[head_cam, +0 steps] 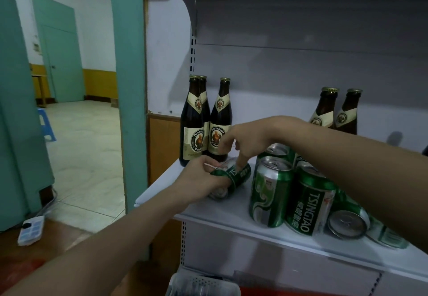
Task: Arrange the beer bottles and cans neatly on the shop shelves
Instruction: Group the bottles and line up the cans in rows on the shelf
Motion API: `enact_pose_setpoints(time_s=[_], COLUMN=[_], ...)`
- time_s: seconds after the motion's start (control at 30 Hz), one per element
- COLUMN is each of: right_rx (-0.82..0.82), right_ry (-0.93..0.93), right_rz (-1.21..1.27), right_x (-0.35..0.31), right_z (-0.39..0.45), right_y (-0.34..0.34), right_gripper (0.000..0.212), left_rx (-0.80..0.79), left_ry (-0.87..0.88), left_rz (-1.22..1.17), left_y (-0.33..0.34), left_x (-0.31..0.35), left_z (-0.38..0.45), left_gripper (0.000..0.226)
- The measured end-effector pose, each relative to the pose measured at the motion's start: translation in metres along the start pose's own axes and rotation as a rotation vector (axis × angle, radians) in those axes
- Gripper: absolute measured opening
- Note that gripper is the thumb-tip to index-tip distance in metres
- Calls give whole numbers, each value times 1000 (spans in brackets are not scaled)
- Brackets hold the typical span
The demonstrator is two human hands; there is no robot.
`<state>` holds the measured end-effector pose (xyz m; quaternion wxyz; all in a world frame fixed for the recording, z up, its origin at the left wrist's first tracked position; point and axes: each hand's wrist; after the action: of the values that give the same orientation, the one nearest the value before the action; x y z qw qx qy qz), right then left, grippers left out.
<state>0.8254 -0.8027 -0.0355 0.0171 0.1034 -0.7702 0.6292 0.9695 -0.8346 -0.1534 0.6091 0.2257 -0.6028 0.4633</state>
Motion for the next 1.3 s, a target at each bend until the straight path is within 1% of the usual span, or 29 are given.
enact_pose_setpoints(time_s=[0.1, 0.2, 0.33, 0.47, 0.53, 0.6, 0.67, 0.73, 0.83, 0.9, 0.97, 1.17, 1.23, 1.3], right_rx=[-68, -107, -89, -45, -24, 13, 49, 109, 289, 418, 505, 655, 694, 747], right_ry=[-25, -55, -34, -40, -44, -48, -55, -75, -92, -110, -127, -135, -136, -134], right_rz=[-2, -25, -13, 18, 81, 195, 321, 391, 425, 466, 514, 583, 661, 706], right_x=[-5, -9, -8, -4, -1, 3, 5, 5, -1, -4, -7, -4, 1, 6], right_z=[11, 21, 23, 20, 17, 11, 2, -4, -12, -18, -28, -62, -70, -81], right_y=[5, 8, 9, 13, 14, 13, 9, 2, -8, -14, -19, -22, -20, -18], right_gripper=[68, 61, 57, 55, 55, 53, 57, 64, 70, 65, 57, 50, 47, 46], left_rx=[-4, -24, -17, 52, 80, 94, 100, 122, 189, 212, 224, 248, 228, 188], left_ry=[-3, 16, 18, 79, 102, 120, 129, 145, 213, 249, 268, 367, 391, 434], left_rz=[-32, 17, 26, 32, 35, 37, 24, 26, 44, 53, 54, 46, 32, 28], left_y=[-7, -6, -3, -1, -4, -10, -19, -29, -43, -49, -54, -49, -43, -35], left_x=[-2, -2, -5, -7, -4, 4, 18, 35, 60, 76, 92, 121, 129, 138], left_z=[-1, -1, -2, -4, -4, -2, 0, 1, 3, 3, 2, -6, -9, -13], left_gripper=[41, 43, 55, 47, 45, 45, 40, 42, 48, 49, 49, 56, 62, 63])
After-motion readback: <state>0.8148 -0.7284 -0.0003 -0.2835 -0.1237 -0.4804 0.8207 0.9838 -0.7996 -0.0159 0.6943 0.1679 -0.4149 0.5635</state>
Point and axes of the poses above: each hand's wrist, its own z-axis towards the middle knuckle, its own y-axis out of the palm, x = y × z, and after that the axes turned 3 degrees about -z, right-handed
